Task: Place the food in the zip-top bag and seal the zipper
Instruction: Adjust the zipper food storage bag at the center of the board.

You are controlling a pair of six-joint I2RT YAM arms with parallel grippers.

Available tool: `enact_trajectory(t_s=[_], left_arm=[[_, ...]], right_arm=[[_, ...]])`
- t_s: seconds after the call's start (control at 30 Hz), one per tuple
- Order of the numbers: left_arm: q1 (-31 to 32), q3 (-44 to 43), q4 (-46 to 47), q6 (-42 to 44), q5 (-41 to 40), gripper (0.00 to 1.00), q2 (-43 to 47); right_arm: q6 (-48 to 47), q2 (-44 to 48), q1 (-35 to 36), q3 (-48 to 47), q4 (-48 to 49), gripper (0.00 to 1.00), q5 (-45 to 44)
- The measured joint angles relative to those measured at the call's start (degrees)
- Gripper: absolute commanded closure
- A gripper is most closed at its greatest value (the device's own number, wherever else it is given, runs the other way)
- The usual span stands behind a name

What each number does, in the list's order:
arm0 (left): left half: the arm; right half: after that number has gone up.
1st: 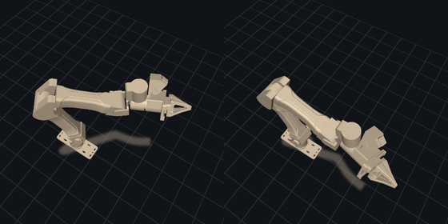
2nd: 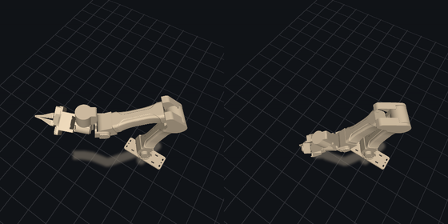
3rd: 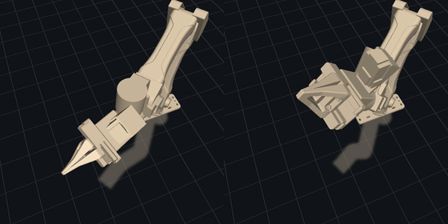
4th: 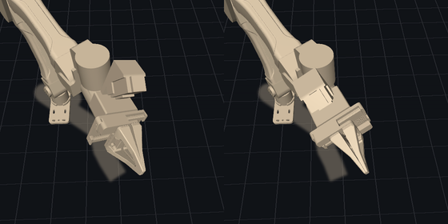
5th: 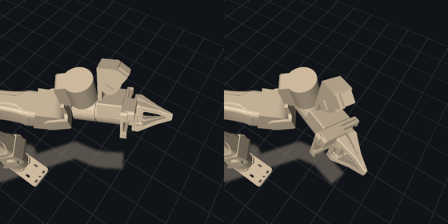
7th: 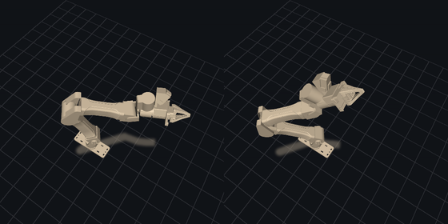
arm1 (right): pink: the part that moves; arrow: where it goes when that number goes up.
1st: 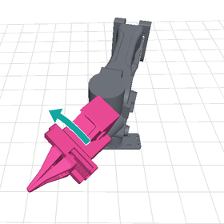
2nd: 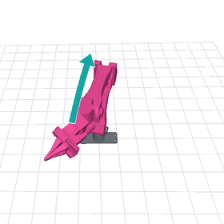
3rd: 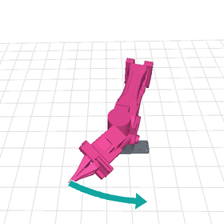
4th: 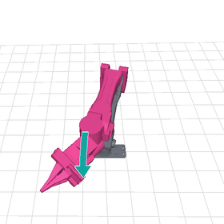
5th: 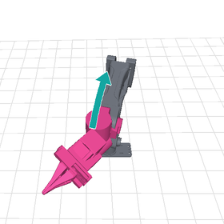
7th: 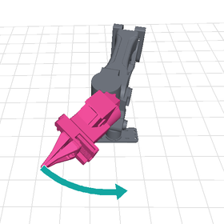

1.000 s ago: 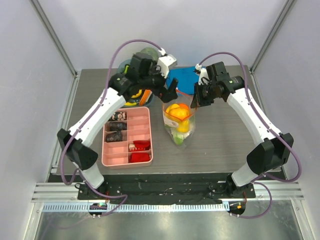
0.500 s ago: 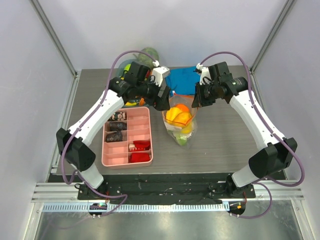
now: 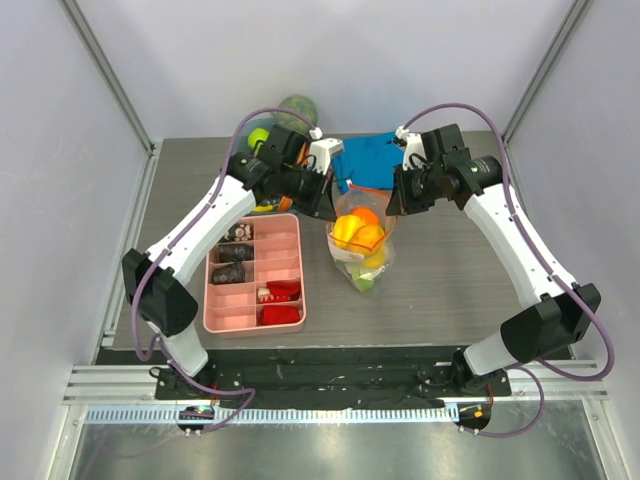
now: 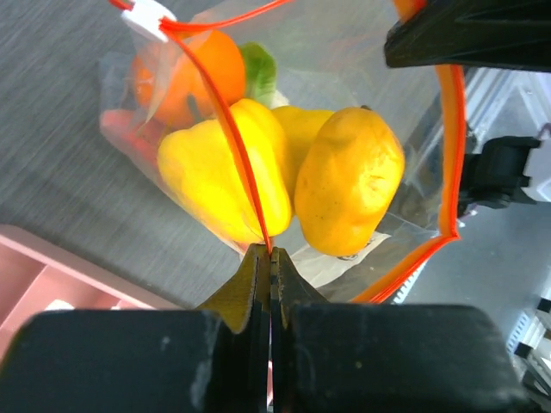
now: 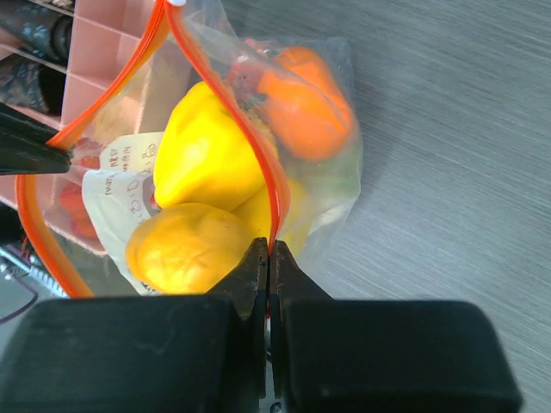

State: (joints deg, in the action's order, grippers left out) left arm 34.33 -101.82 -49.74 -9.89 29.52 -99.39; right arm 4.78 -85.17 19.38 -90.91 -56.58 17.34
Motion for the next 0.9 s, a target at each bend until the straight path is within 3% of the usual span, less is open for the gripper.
enact_trajectory(t_s=[0.23, 0.4, 0.63, 0.9], left_arm=[[2.9, -6.3, -3.2, -2.1, 4.6, 1.0, 1.1], [4.7, -6.1, -2.7, -6.4, 6.5, 1.0, 5.3], [3.8, 2.6, 1.2, -11.8, 4.6, 1.0, 2.8], [3.0, -0.5, 2.1, -11.7, 3.6, 1.0, -3.0]], right_arm=[[-0.5, 0.3, 0.0, -4.1, -5.1, 0.99, 4.9], [-5.5, 0.0, 0.2, -10.1, -9.1, 0.99, 8.9], [-8.2, -3.0, 3.3, -4.5, -10.9, 0.99, 14.6], [-1.3, -3.7, 8.8, 1.6, -5.5, 0.99, 18.8]])
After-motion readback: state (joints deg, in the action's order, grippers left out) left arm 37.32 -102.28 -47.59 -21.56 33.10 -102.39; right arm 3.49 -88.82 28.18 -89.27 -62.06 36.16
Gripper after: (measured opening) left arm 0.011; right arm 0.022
